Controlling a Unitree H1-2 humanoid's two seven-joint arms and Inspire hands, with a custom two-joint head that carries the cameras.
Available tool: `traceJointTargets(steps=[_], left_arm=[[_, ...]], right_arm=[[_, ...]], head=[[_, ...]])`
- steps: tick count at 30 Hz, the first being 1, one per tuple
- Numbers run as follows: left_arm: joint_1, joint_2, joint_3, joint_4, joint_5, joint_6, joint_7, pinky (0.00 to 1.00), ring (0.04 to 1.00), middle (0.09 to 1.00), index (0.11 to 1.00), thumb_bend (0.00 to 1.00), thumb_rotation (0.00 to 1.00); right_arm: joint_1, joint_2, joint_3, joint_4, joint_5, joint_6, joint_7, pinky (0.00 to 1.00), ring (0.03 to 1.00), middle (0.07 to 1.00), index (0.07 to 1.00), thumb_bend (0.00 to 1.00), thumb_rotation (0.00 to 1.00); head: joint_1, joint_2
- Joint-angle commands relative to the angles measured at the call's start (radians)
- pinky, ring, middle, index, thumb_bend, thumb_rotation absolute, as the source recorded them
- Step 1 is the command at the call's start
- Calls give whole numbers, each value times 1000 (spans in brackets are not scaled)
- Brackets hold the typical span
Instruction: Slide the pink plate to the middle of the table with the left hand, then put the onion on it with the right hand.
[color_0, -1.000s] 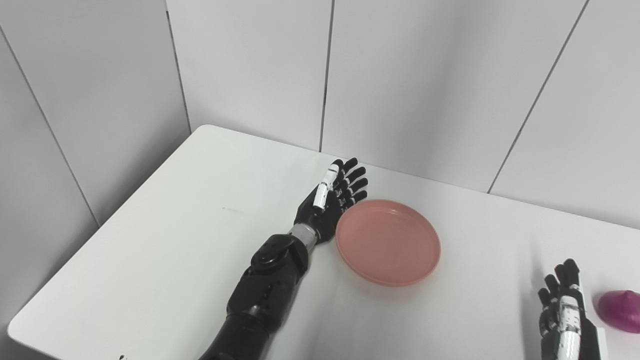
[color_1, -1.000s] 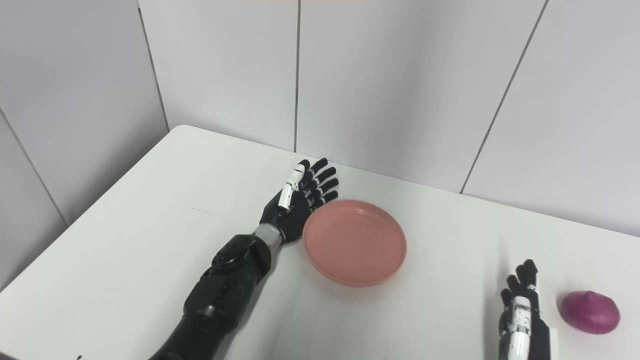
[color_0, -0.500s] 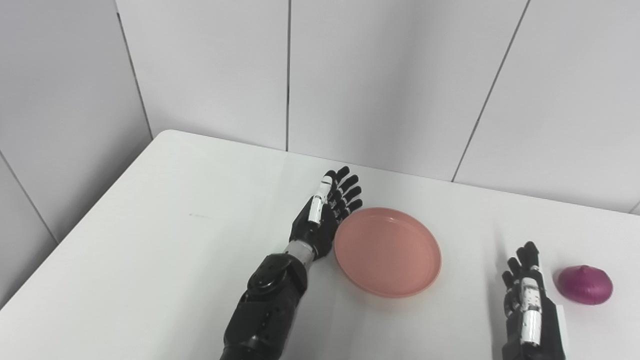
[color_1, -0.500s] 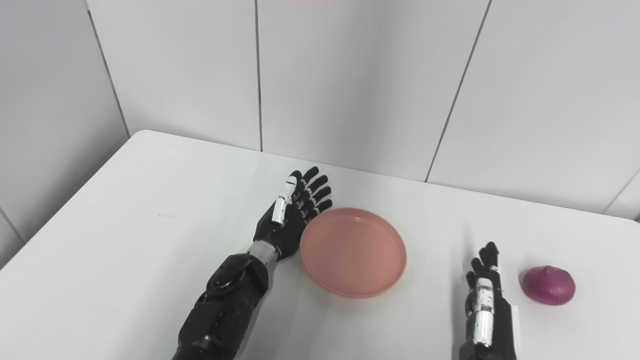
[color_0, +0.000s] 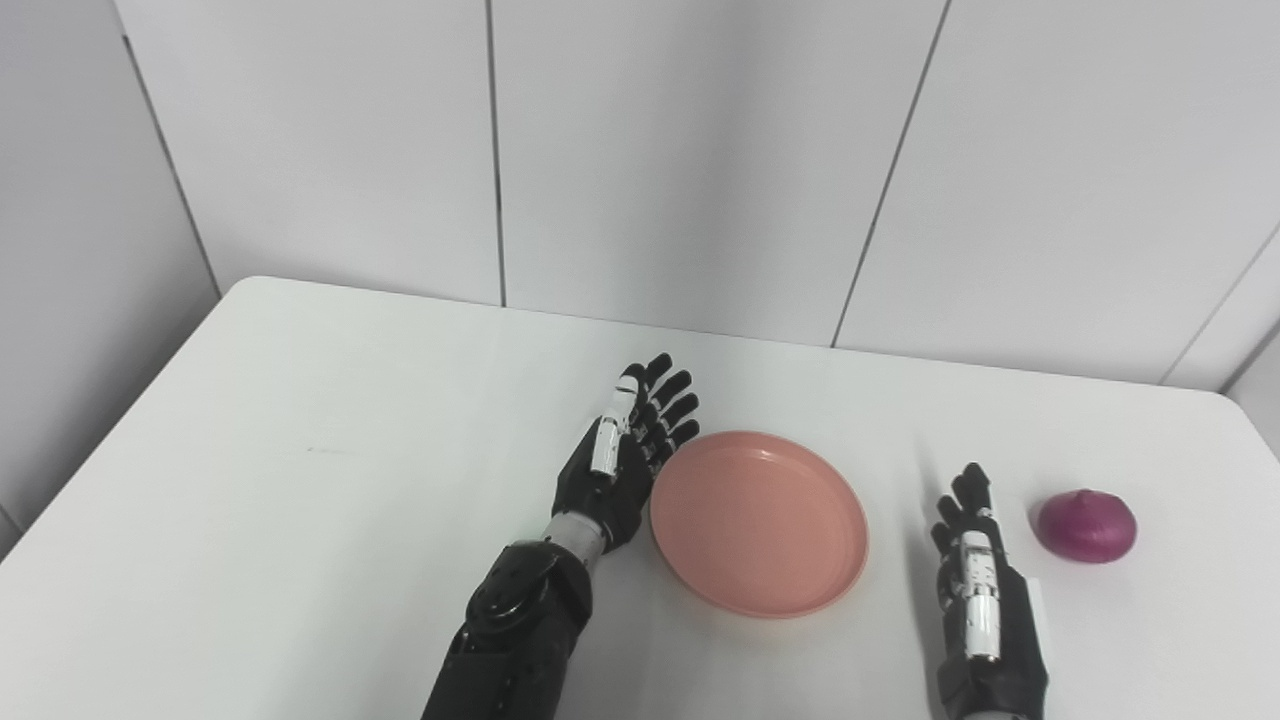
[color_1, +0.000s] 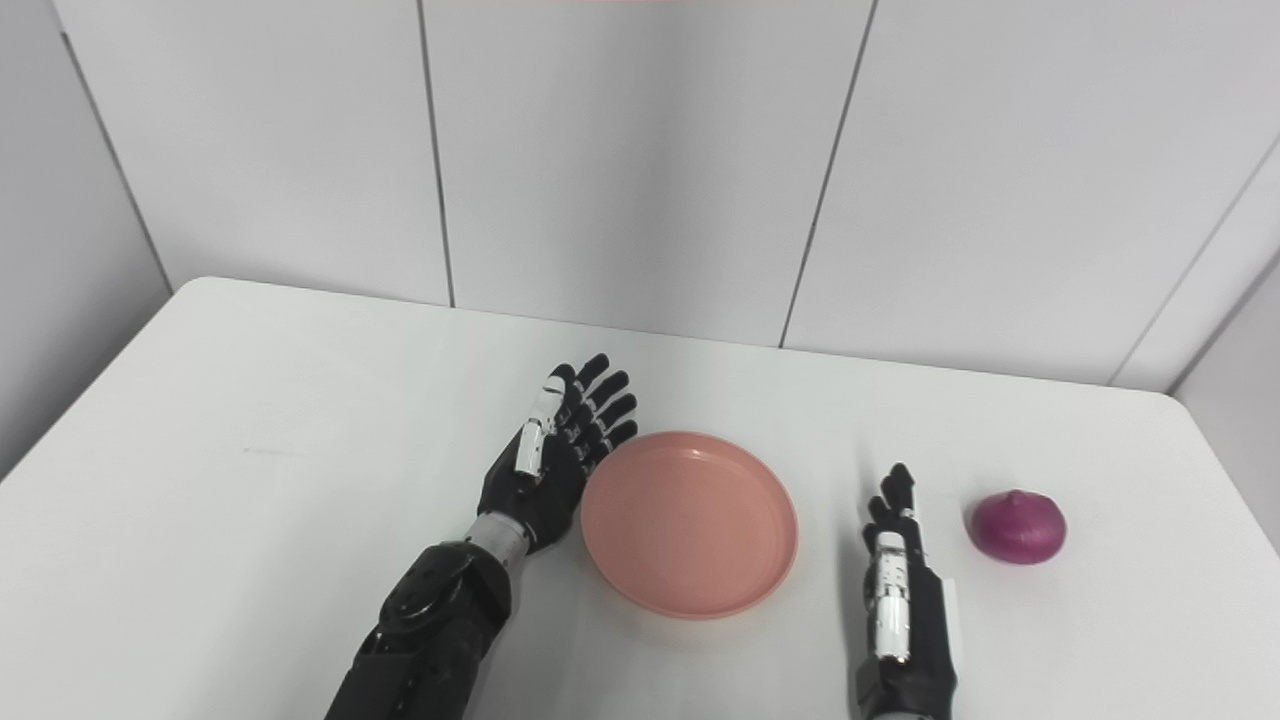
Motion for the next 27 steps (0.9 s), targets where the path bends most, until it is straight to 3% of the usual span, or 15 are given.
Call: traceJointTargets(steps=[1, 10, 20, 27], left_arm=[[17, 4, -5, 2, 8, 44, -1, 955, 956, 955, 943, 360, 1000], [30, 15, 16, -14, -8, 51, 0, 978, 966, 963, 951, 362, 1000], [48, 25, 34, -44, -8, 57, 11, 965, 960, 964, 956, 360, 1000], [69, 25, 38, -83, 2, 68, 15, 971, 965, 967, 953, 368, 1000]], right_arm=[[-28, 15, 10, -14, -13, -72, -9, 999, 985, 989, 990, 219, 1000], [-42, 41, 23, 1, -60, -80, -46, 982, 970, 981, 982, 211, 1000], [-48, 31, 37, -52, -123, -29, -66, 989, 974, 979, 980, 225, 1000], [-54, 10, 22, -139, -144, 26, -61, 993, 997, 992, 976, 288, 1000]], head=[[-29, 8], [-111, 37], [-162, 69], [-191, 87]])
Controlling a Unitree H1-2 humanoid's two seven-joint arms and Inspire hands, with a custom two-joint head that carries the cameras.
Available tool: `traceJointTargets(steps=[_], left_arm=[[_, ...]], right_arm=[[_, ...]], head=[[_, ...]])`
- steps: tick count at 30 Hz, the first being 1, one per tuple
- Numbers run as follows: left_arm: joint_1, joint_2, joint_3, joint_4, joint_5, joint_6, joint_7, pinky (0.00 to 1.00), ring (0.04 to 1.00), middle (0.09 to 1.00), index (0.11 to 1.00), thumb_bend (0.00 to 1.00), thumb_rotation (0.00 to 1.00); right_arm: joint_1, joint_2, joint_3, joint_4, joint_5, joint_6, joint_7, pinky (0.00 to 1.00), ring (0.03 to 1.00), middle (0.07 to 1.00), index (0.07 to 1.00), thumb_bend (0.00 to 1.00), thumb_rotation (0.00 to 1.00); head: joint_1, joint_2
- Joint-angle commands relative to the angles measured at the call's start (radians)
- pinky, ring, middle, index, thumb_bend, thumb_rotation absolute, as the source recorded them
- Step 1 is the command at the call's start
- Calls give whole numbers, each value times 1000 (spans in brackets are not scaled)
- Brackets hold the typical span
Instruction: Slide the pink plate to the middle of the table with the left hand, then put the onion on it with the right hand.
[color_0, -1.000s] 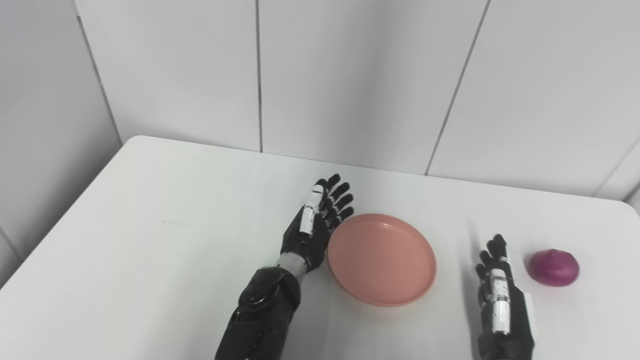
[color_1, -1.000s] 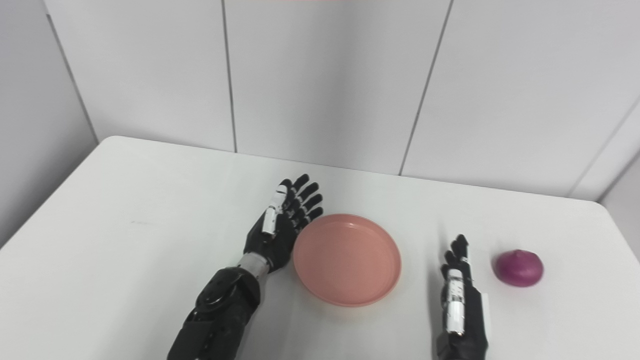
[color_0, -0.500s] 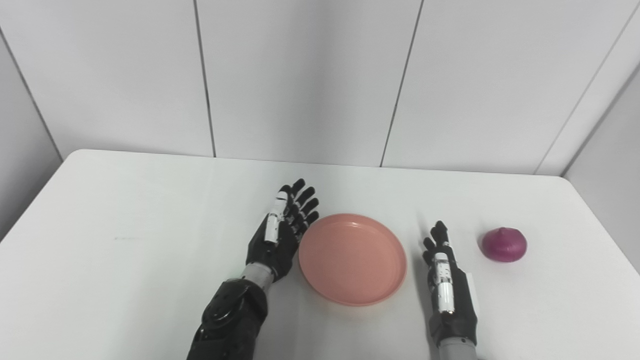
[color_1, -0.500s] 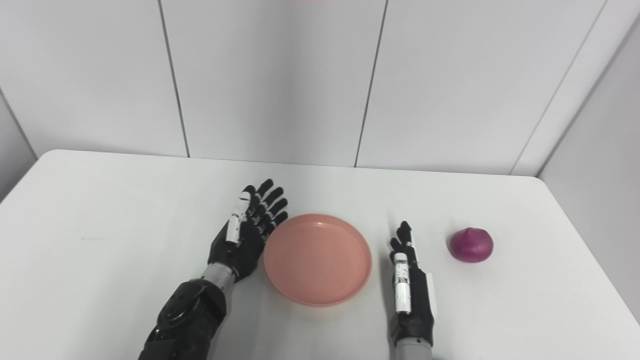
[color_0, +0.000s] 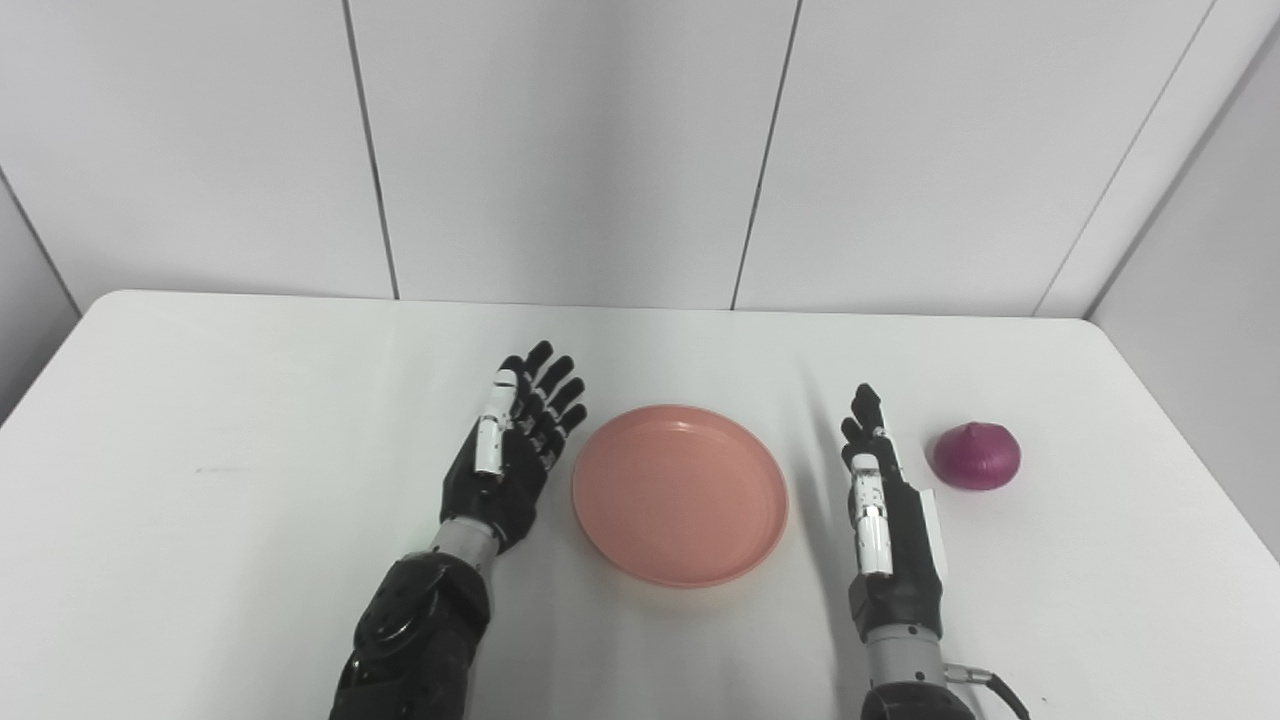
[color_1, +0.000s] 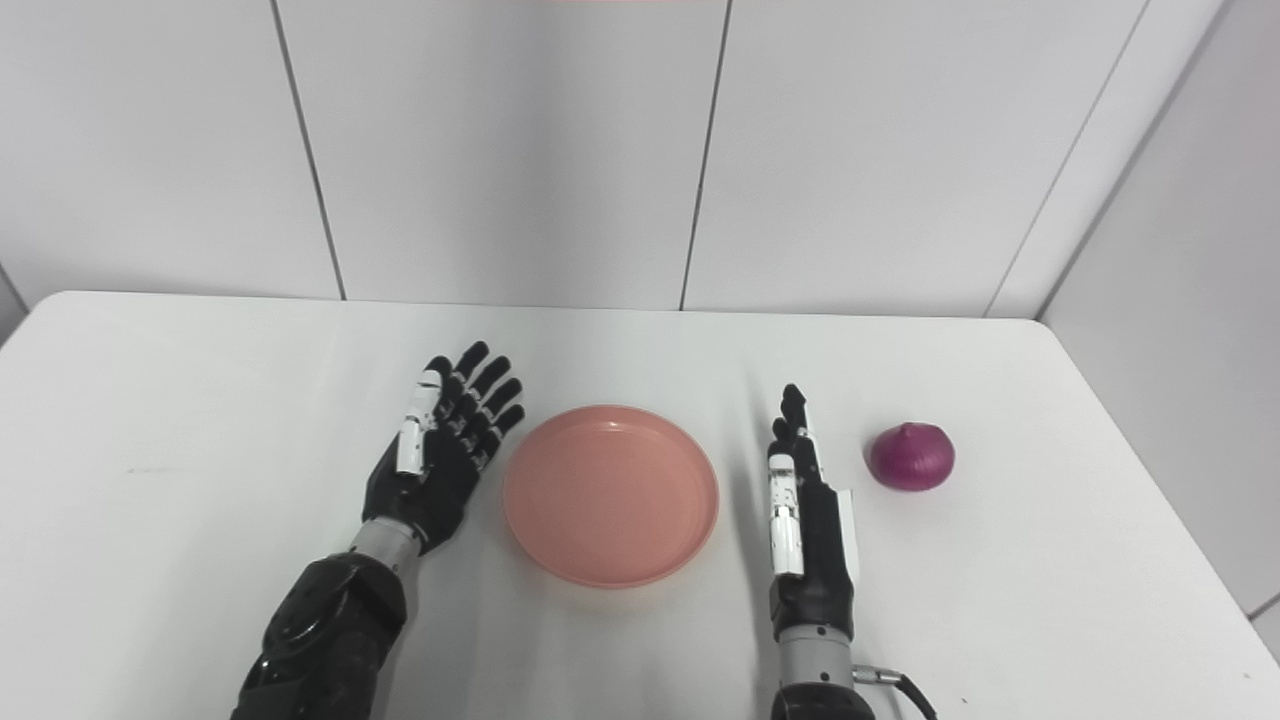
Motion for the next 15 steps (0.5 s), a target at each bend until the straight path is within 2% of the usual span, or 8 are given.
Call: traceJointTargets(steps=[1, 5, 6, 9, 15], left_arm=[[20, 10, -2, 1, 18, 22, 21, 972, 966, 968, 953, 368, 1000], [24, 14, 2, -9, 21, 20, 21, 979, 970, 966, 949, 379, 1000], [25, 15, 4, -12, 20, 23, 23, 977, 969, 964, 947, 380, 1000], [26, 17, 8, -17, 17, 27, 23, 979, 970, 964, 946, 381, 1000], [31, 29, 6, -20, 16, 21, 10, 967, 966, 963, 953, 388, 1000]], right_arm=[[-36, -16, -2, -66, -48, 30, -7, 993, 999, 992, 976, 291, 1000], [-59, -58, -1, -120, -149, 70, -8, 931, 950, 957, 950, 446, 996], [-65, -66, -4, -133, -156, 80, -2, 926, 948, 954, 948, 470, 959], [-78, -90, -7, -164, -189, 113, 6, 911, 943, 952, 945, 502, 906], [-111, -174, 0, -235, -379, 178, 29, 838, 898, 909, 911, 577, 860]], head=[[-9, 4], [-27, 12], [-34, 14], [-51, 17], [-101, 20]])
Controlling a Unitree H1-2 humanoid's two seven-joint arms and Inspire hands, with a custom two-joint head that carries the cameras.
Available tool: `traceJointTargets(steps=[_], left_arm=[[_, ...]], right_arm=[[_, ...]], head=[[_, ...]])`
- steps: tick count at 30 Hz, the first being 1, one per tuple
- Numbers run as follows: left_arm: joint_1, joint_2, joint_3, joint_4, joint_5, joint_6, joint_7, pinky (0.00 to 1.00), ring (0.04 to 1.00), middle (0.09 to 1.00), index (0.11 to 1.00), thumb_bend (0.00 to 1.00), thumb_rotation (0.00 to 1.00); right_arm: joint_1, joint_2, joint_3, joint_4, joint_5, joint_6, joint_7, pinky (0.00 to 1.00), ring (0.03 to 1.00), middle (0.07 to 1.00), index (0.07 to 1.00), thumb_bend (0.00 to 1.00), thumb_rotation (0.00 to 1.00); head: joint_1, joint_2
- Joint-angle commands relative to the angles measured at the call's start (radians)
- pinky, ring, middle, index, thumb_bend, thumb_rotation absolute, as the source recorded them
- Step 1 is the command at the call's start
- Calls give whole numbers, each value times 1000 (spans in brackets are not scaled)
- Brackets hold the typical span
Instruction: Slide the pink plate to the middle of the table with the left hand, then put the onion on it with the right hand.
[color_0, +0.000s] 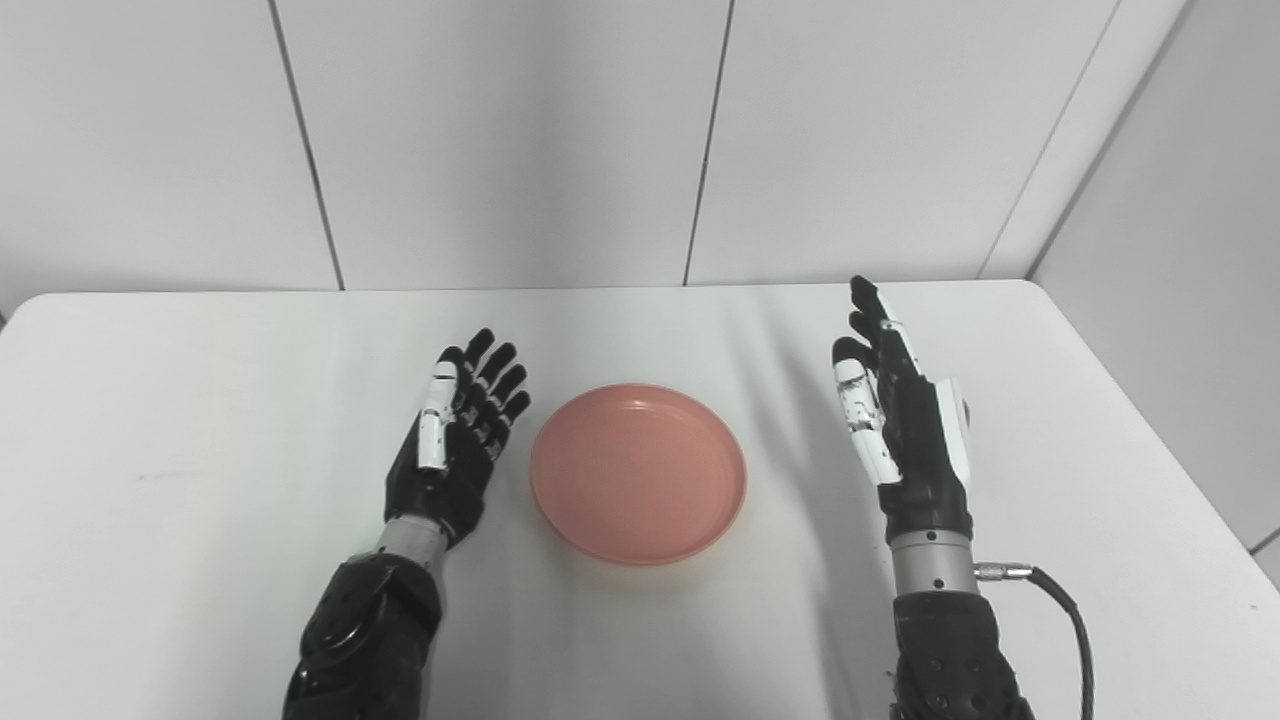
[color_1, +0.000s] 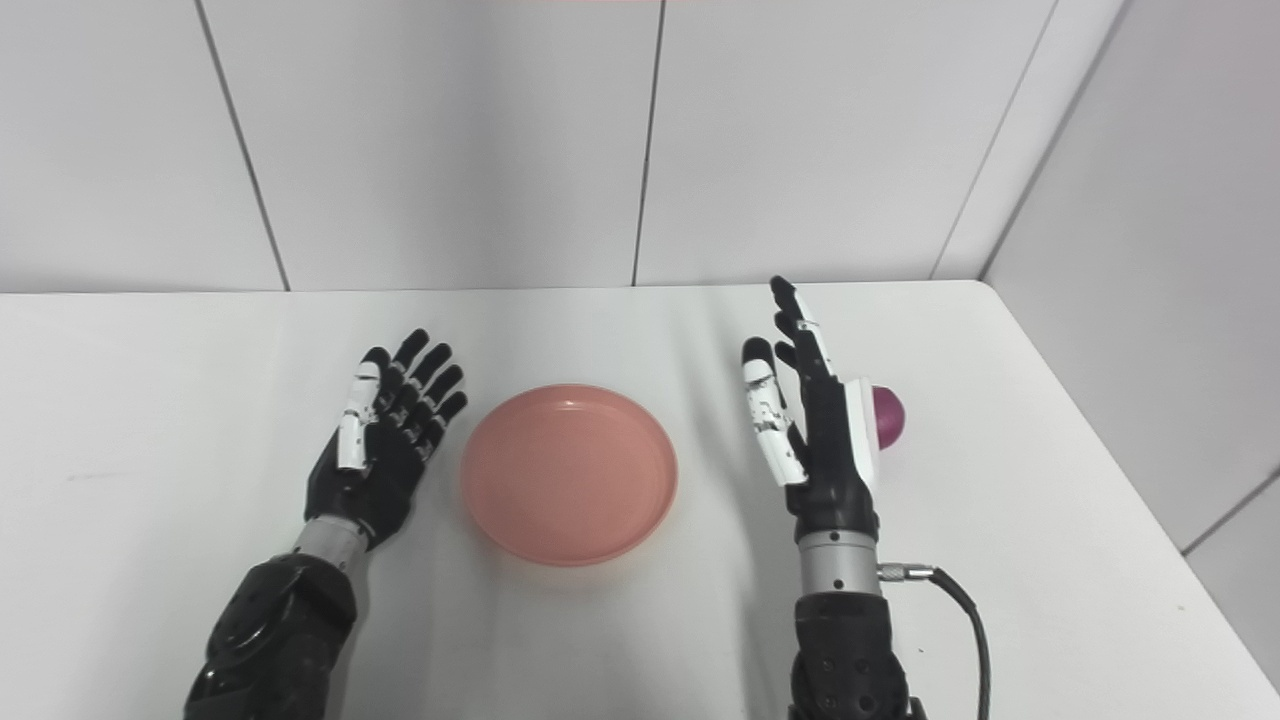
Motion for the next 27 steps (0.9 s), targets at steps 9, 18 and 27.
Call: traceJointTargets(steps=[9, 18, 27], left_arm=[[17, 22, 5, 25, 0, 12, -4, 965, 964, 963, 946, 396, 1000], [21, 27, 7, 26, -1, 17, -15, 967, 963, 964, 949, 396, 1000], [19, 31, 17, 34, -14, 24, -20, 975, 955, 955, 941, 395, 1000]], right_arm=[[-92, -141, -59, -92, -159, 105, 74, 783, 860, 882, 897, 775, 451], [-134, -232, -71, -99, -366, 203, 147, 766, 866, 894, 918, 944, 323], [-136, -301, -122, -27, -418, 221, 185, 742, 866, 917, 948, 1000, 393]], head=[[-56, -11], [-96, -13], [-125, -18]])
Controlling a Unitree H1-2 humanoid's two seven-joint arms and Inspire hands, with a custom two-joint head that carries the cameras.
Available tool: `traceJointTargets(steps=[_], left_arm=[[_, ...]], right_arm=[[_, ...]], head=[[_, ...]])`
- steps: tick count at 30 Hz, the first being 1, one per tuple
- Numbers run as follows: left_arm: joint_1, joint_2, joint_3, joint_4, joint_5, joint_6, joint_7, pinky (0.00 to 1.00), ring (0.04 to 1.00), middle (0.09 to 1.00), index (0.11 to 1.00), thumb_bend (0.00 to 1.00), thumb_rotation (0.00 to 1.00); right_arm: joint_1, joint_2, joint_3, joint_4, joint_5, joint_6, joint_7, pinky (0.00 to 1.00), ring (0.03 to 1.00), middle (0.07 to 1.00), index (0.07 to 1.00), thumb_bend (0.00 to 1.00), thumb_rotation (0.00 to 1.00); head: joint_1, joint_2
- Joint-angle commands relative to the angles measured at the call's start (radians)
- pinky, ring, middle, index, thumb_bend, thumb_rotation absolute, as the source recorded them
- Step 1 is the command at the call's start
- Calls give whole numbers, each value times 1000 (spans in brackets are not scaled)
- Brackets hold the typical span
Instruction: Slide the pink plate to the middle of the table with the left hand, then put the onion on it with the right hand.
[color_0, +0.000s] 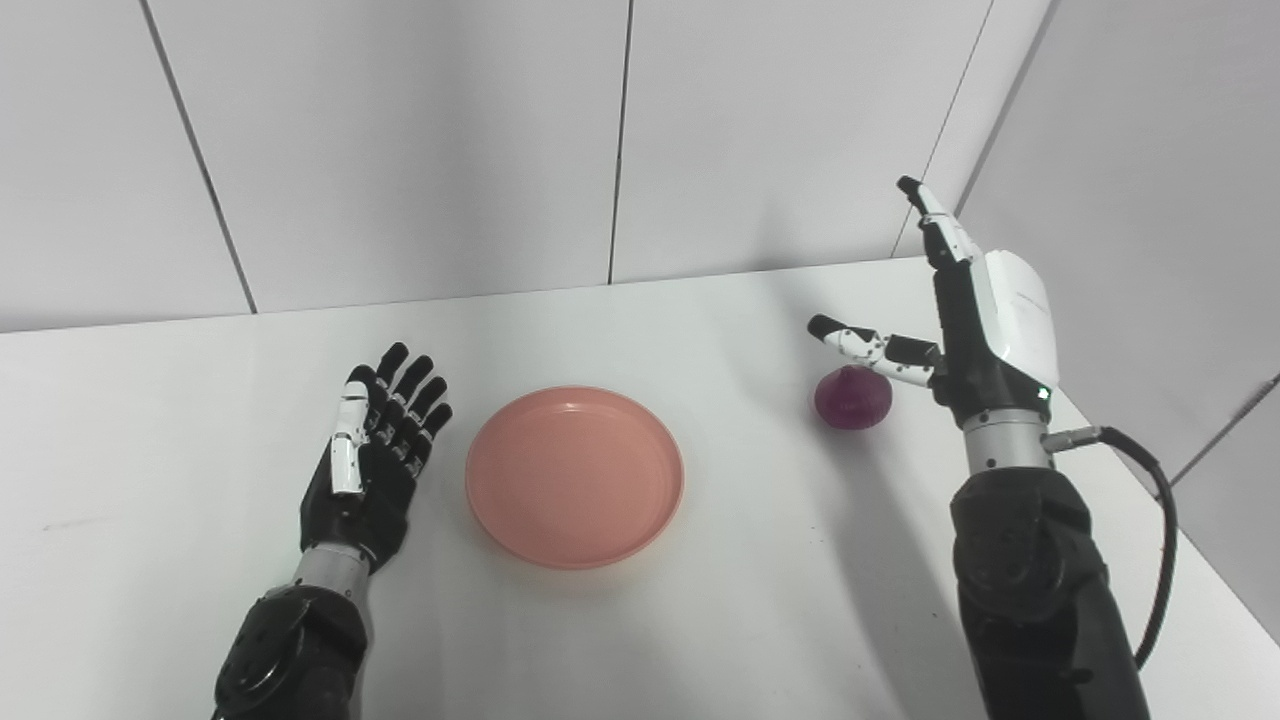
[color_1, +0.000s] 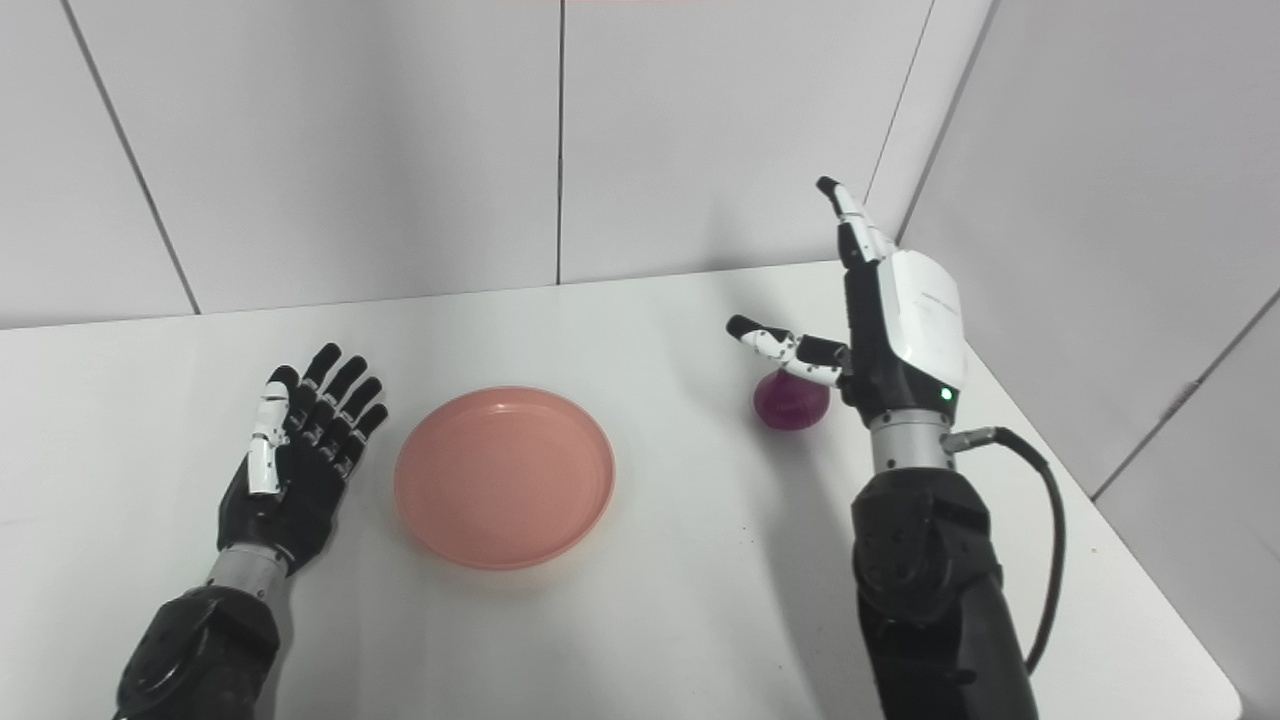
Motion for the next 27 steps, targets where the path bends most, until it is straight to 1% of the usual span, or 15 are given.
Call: traceJointTargets(steps=[1, 4, 7, 9, 15, 18, 19, 23, 27], left_arm=[[18, 11, 4, 27, 4, 27, 9, 975, 956, 955, 941, 392, 1000], [17, 13, 3, 30, 0, 24, 6, 977, 957, 958, 944, 391, 1000], [17, 15, 2, 33, 2, 21, 5, 976, 957, 958, 942, 393, 1000], [17, 16, 2, 35, 0, 21, 3, 971, 952, 952, 938, 394, 1000], [15, 15, 3, 34, 0, 32, 2, 966, 951, 954, 938, 392, 1000], [16, 13, 5, 29, -1, 36, 5, 964, 949, 951, 935, 389, 1000], [16, 12, 5, 27, -1, 37, 6, 964, 949, 950, 934, 388, 1000], [17, 11, 8, 20, -5, 47, 11, 964, 950, 950, 936, 387, 1000], [17, 12, 8, 22, 0, 45, 12, 959, 948, 950, 935, 385, 1000]], right_arm=[[-25, -31, -20, 0, -27, 9, -8, 729, 855, 911, 951, 1000, 400], [-24, -33, -40, 29, -37, 14, 8, 721, 854, 911, 947, 1000, 407], [-26, -28, -68, 66, -50, 16, 48, 712, 855, 915, 944, 1000, 409], [-29, -24, -79, 79, -60, 16, 69, 722, 853, 906, 925, 1000, 390], [-37, -18, -103, 112, -69, 16, 116, 741, 863, 908, 913, 1000, 394], [-43, -8, -121, 134, -68, 16, 159, 755, 877, 919, 919, 1000, 396], [-45, -5, -126, 138, -75, 16, 173, 752, 877, 921, 925, 1000, 416], [-45, -14, -118, 165, -101, 16, 210, 735, 863, 913, 923, 1000, 474], [-45, -23, -115, 180, -79, 16, 248, 744, 868, 918, 931, 1000, 497]], head=[[1, -1], [-1, -1], [-3, -3], [-5, -3], [-1, -4], [0, -2], [0, -2], [-5, 1], [-5, 1]])
